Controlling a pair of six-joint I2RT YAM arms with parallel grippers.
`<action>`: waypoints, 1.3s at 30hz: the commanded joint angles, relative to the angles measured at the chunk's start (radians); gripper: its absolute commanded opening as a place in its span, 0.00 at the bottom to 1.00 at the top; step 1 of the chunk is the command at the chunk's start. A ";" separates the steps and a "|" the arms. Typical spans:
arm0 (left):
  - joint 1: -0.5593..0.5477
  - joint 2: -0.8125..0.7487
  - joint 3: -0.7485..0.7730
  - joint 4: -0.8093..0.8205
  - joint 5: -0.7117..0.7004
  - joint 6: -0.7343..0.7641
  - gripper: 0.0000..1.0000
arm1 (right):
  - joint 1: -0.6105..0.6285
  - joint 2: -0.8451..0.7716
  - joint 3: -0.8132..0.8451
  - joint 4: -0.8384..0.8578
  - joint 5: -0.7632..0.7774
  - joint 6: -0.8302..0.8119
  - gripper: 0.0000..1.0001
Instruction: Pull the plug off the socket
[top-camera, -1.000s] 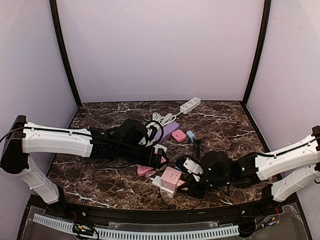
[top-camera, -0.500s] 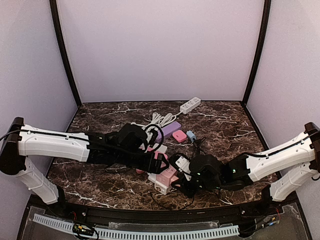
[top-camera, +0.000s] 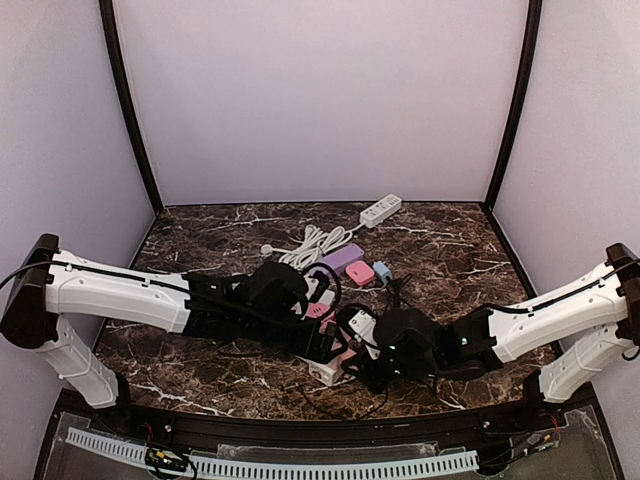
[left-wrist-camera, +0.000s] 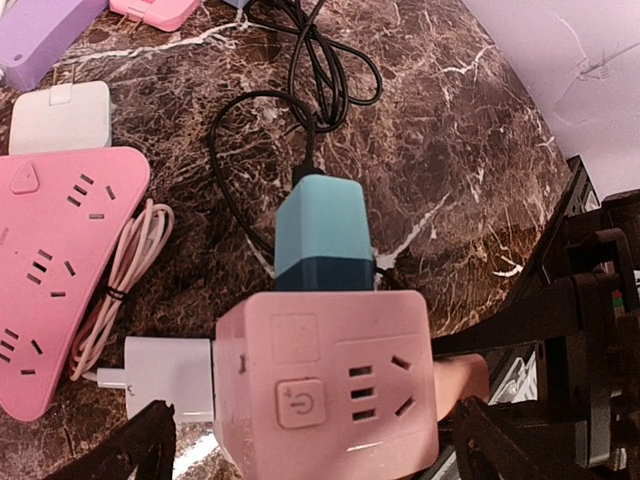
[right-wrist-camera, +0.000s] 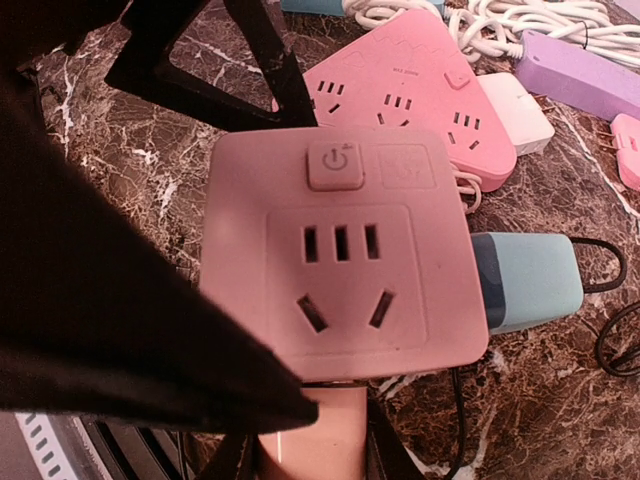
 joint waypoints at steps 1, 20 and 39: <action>-0.020 0.018 0.031 0.004 -0.023 0.021 0.98 | -0.006 0.012 0.028 0.028 0.106 0.030 0.00; -0.041 0.045 0.025 -0.018 -0.093 0.036 0.59 | -0.008 0.011 0.018 0.029 0.099 0.058 0.00; -0.048 0.064 0.007 -0.022 -0.077 0.080 0.42 | -0.110 -0.066 -0.070 0.157 -0.151 -0.012 0.00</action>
